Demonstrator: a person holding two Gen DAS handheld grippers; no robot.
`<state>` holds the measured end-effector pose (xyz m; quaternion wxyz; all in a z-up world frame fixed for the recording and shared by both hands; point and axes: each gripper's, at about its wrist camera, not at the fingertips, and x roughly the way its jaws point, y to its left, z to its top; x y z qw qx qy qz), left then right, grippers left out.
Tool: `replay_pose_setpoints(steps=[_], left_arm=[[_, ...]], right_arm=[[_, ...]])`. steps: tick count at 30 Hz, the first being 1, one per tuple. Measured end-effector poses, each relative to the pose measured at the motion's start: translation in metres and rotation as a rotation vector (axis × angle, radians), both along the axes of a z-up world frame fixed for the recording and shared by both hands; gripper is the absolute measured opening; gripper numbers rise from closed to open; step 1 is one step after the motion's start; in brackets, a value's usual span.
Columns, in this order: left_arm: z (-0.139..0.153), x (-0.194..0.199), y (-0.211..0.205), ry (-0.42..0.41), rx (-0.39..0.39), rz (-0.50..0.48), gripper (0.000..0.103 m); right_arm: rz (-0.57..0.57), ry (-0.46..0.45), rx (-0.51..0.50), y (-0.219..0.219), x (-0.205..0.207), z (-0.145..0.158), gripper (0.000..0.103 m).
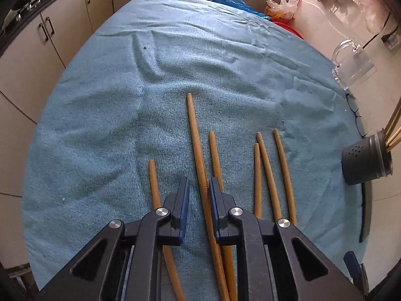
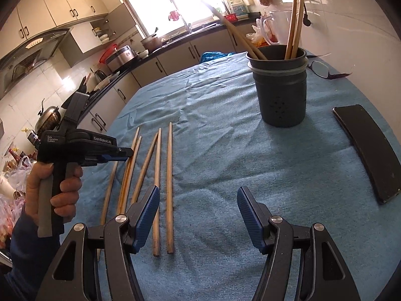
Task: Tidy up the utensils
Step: 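Grasp and lift a chopstick with the left tool while the right tool grasps and lifts another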
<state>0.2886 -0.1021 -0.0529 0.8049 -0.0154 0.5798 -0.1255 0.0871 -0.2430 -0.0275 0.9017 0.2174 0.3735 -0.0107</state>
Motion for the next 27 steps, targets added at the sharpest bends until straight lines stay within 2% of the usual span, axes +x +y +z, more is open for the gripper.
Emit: replay_pose_setpoints(steps=[2, 5, 8, 11, 13, 18, 20, 21, 23, 24, 27], left_arm=[[0.0, 0.002, -0.003, -0.019, 0.016, -0.001, 0.014], [-0.001, 0.0, -0.002, -0.041, 0.023, 0.003, 0.008], [0.001, -0.004, 0.007, -0.049, -0.029, 0.005, 0.006], [0.014, -0.015, 0.018, -0.098, -0.081, -0.003, 0.006], [0.03, -0.024, 0.027, -0.14, -0.111, 0.003, 0.006], [0.061, -0.04, 0.051, -0.205, -0.184, 0.026, 0.006], [0.07, -0.05, 0.061, -0.23, -0.204, 0.031, 0.006], [0.072, -0.051, 0.064, -0.234, -0.212, 0.03, 0.006], [0.077, -0.056, 0.069, -0.245, -0.232, 0.024, 0.006], [0.079, -0.058, 0.07, -0.25, -0.235, 0.022, 0.006], [0.082, -0.063, 0.075, -0.258, -0.252, 0.016, 0.006]], right_arm=[[0.007, 0.003, 0.002, 0.002, 0.002, 0.001, 0.069], [0.027, 0.013, -0.004, 0.006, 0.005, 0.002, 0.069], [0.055, 0.023, -0.002, 0.011, 0.008, 0.004, 0.067], [0.097, 0.041, 0.005, 0.015, 0.017, 0.008, 0.065], [0.13, 0.056, 0.032, 0.018, 0.027, 0.01, 0.06], [0.23, 0.104, 0.112, 0.032, 0.067, 0.014, 0.054], [0.253, 0.149, 0.139, 0.04, 0.091, 0.01, 0.044], [0.259, 0.164, 0.146, 0.044, 0.101, 0.007, 0.042], [0.271, 0.218, 0.14, 0.055, 0.122, -0.002, 0.039], [0.269, 0.237, 0.143, 0.058, 0.13, -0.006, 0.035], [0.268, 0.281, 0.109, 0.07, 0.15, -0.016, 0.032]])
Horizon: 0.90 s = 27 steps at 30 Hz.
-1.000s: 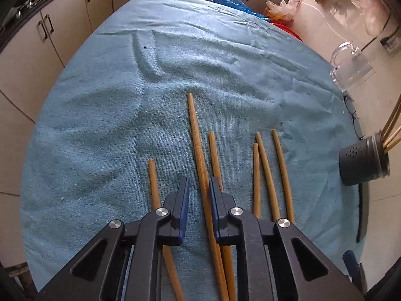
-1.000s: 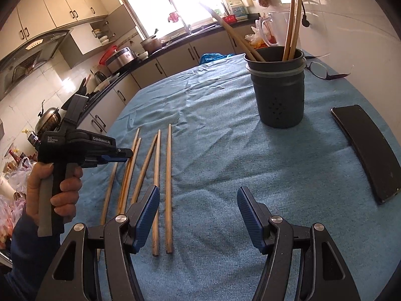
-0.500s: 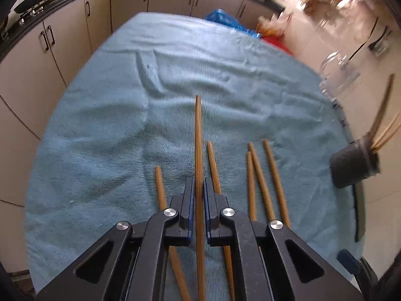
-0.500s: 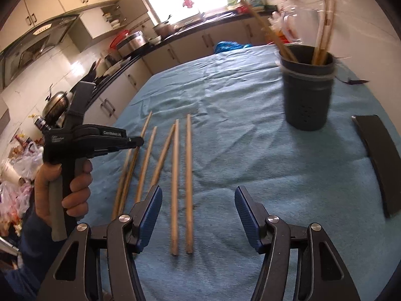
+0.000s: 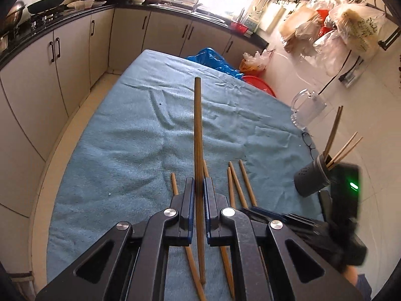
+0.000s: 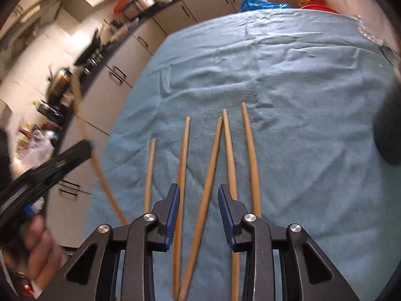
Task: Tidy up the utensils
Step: 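Grasp and lift a chopstick with the left tool while the right tool grasps and lifts another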
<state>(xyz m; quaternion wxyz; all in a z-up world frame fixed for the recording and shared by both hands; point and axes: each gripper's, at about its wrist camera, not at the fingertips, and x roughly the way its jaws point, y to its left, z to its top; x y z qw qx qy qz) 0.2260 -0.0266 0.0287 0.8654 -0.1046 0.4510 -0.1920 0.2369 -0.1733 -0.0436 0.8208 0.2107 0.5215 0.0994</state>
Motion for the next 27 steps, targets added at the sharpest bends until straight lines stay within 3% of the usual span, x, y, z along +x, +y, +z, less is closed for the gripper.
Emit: replay_pose_setpoints(steps=[4, 9, 12, 15, 19, 23, 27], left_arm=[[0.0, 0.0, 0.006, -0.002, -0.012, -0.001, 0.006], [-0.002, -0.002, 0.006, -0.007, -0.018, -0.009, 0.006], [0.001, -0.003, 0.005, -0.013, -0.019, -0.009, 0.006], [0.005, -0.007, 0.004, -0.024, -0.017, -0.012, 0.006], [0.014, -0.016, -0.001, -0.049, -0.014, -0.02, 0.006], [0.025, -0.03, -0.007, -0.079, -0.013, -0.03, 0.006], [0.036, -0.042, -0.011, -0.11, -0.008, -0.036, 0.006]], right_arm=[[-0.01, 0.056, -0.053, 0.007, 0.023, -0.009, 0.025], [0.005, 0.079, -0.139, 0.017, 0.037, -0.015, 0.024], [0.033, 0.072, -0.212, 0.025, 0.041, -0.015, 0.009], [0.033, 0.057, -0.166, 0.019, 0.039, -0.014, 0.007], [0.011, -0.033, -0.082, 0.007, 0.019, 0.005, 0.007], [-0.019, -0.2, -0.016, -0.005, -0.02, 0.041, 0.007], [-0.045, -0.386, -0.017, -0.01, -0.061, 0.072, 0.007]])
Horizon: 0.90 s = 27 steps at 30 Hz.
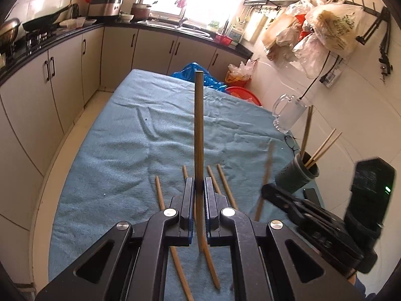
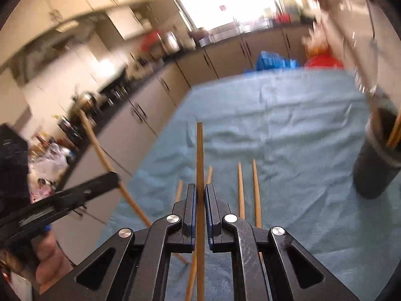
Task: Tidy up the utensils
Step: 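Grasp and lift a chopstick with the left tool while the right tool grasps and lifts another, then carry the left tool's chopstick upright to the holder while the right tool carries its chopstick there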
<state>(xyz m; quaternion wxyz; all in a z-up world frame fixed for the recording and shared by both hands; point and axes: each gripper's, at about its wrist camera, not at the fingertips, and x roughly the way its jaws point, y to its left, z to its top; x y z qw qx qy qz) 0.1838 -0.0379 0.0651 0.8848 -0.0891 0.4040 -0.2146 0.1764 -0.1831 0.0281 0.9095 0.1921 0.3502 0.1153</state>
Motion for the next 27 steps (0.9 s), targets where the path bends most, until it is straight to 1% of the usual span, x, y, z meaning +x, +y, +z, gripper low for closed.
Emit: replay_pose_setpoints(steps=[1, 5, 8, 19, 27], left_arm=[[0.002, -0.002, -0.001, -0.006, 0.003, -0.001, 0.006], [0.011, -0.008, -0.004, -0.024, 0.007, 0.001, 0.006], [0.016, -0.012, -0.007, -0.035, 0.013, 0.002, 0.006], [0.024, -0.018, -0.015, -0.05, 0.022, -0.006, 0.006], [0.024, -0.02, -0.021, -0.053, 0.027, -0.014, 0.006]], right_arm=[[-0.013, -0.046, -0.006, -0.002, -0.013, 0.007, 0.007], [-0.049, -0.145, -0.005, -0.007, -0.038, 0.023, 0.007], [-0.077, -0.184, 0.001, -0.012, -0.046, 0.03, 0.007], [-0.134, -0.244, 0.034, -0.035, -0.064, 0.045, 0.007], [-0.167, -0.258, 0.049, -0.047, -0.077, 0.05, 0.007]])
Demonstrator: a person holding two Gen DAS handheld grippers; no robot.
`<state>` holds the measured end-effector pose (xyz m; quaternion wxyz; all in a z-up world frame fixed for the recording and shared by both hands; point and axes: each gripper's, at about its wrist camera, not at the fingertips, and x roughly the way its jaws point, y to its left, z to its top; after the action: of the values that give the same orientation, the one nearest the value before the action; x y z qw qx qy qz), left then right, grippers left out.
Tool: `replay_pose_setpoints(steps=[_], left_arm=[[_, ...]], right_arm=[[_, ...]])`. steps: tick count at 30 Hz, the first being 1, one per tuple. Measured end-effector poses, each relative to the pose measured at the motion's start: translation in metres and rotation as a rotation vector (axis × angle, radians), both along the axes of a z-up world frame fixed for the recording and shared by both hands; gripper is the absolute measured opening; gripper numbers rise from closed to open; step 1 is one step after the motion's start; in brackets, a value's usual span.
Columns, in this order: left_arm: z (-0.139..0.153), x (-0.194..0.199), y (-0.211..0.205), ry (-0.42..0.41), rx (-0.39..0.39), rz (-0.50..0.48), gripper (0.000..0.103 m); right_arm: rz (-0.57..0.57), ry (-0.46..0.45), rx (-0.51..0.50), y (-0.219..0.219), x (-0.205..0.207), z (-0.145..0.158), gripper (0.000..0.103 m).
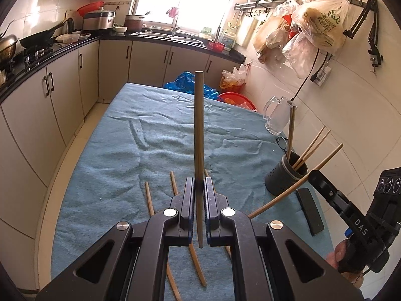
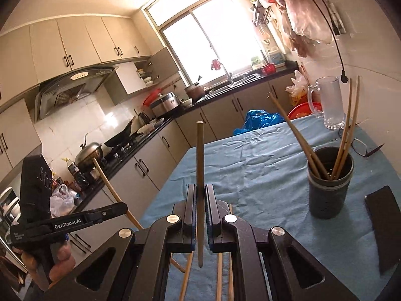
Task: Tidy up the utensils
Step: 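Carry the left tool's chopstick upright to the holder while the right tool carries its chopstick there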
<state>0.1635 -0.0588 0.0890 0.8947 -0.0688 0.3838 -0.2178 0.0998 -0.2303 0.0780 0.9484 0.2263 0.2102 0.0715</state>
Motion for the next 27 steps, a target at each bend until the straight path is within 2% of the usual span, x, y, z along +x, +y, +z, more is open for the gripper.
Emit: replay_pose_setpoints(steps=[17, 27], left_arm=[[0.003, -0.005, -0.015, -0.003, 0.015, -0.03, 0.006], [0.017, -0.006, -0.046, -0.026, 0.021, -0.085, 0.006]], right_arm=[[-0.059, -0.026, 0.038, -0.027, -0.024, 0.009, 0.007], [-0.135, -0.065, 0.064, -0.061, -0.047, 0.016, 0.007]])
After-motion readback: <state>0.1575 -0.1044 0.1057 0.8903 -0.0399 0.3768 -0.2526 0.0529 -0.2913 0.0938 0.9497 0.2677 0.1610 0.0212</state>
